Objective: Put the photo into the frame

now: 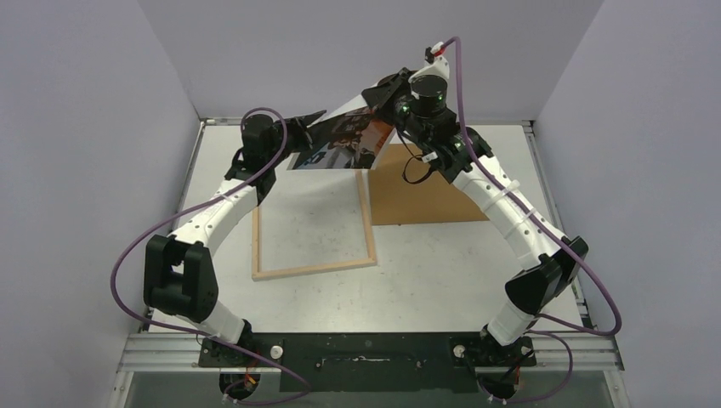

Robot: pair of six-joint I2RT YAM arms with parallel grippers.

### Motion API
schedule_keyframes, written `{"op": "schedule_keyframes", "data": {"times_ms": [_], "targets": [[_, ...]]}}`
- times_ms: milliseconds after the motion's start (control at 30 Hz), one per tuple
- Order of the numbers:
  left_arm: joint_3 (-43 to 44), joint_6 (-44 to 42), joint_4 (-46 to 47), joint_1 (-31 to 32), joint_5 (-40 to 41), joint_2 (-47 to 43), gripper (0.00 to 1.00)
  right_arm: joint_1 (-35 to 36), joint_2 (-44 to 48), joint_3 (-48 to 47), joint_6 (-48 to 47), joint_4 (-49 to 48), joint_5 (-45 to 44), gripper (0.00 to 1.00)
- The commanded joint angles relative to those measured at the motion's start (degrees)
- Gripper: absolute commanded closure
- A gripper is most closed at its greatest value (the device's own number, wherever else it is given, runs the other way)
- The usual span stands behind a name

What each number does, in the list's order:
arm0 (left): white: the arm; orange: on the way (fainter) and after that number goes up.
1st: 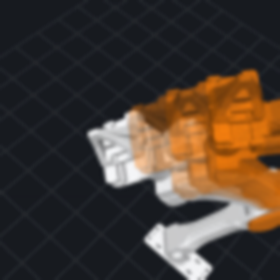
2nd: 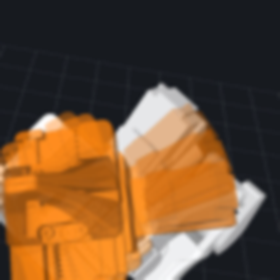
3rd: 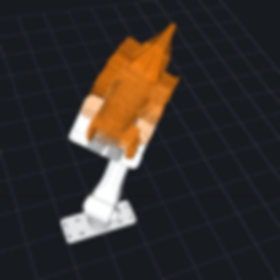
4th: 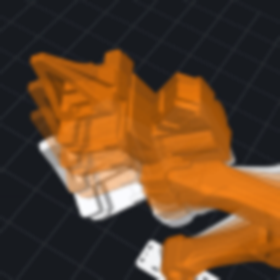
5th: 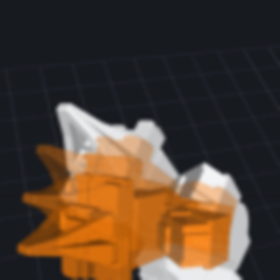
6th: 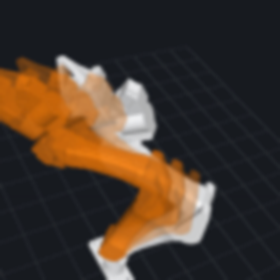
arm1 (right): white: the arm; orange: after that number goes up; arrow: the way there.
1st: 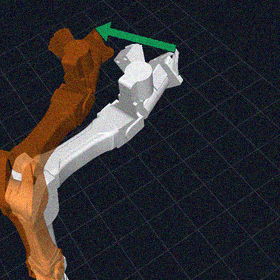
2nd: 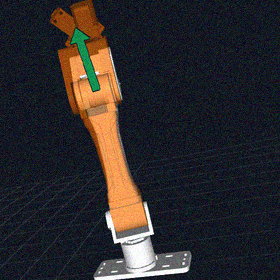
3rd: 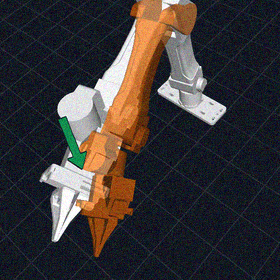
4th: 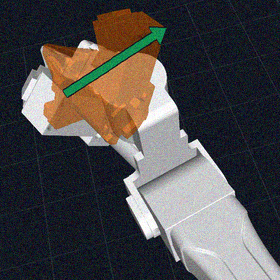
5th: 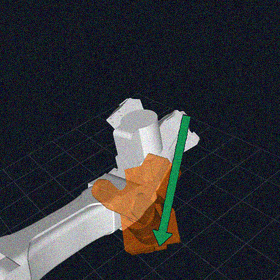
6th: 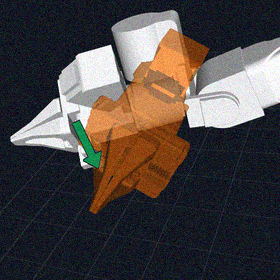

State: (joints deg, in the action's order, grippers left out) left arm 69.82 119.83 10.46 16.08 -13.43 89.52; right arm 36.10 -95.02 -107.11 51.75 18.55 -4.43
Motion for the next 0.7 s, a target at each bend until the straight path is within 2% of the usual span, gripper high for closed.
{"op": "schedule_keyframes", "data": {"times_ms": [0, 400, 467, 500, 567, 667], "targets": [[3.64, 4.32, 3.75, 0.01, 2.09, 0.91, 0.81, 0.24, 4.00, 0.75, 0.44, -3.12, 1.85, 1.00], [3.99, 4.30, 4.46, 0.05, 3.42, 1.40, 1.00, -0.48, 5.90, 4.22, 1.11, -3.95, 2.23, 0.99], [3.73, 4.05, 4.33, 0.05, 3.77, 1.28, 1.00, -0.73, 6.39, 5.25, 1.45, -3.82, 1.83, 0.87], [3.60, 3.80, 4.12, 0.09, 4.07, 1.12, 1.00, -0.84, 6.72, 5.91, 1.69, -3.89, 1.54, 0.74], [3.16, 3.53, 3.52, 0.10, 4.65, 0.89, 1.00, -0.98, 7.56, 7.36, 1.95, -4.01, 0.85, 0.58], [3.06, 3.10, 3.47, 0.10, 5.44, 0.91, 1.00, -1.03, 9.19, 9.72, 1.67, -4.78, -0.39, 0.42]]}}
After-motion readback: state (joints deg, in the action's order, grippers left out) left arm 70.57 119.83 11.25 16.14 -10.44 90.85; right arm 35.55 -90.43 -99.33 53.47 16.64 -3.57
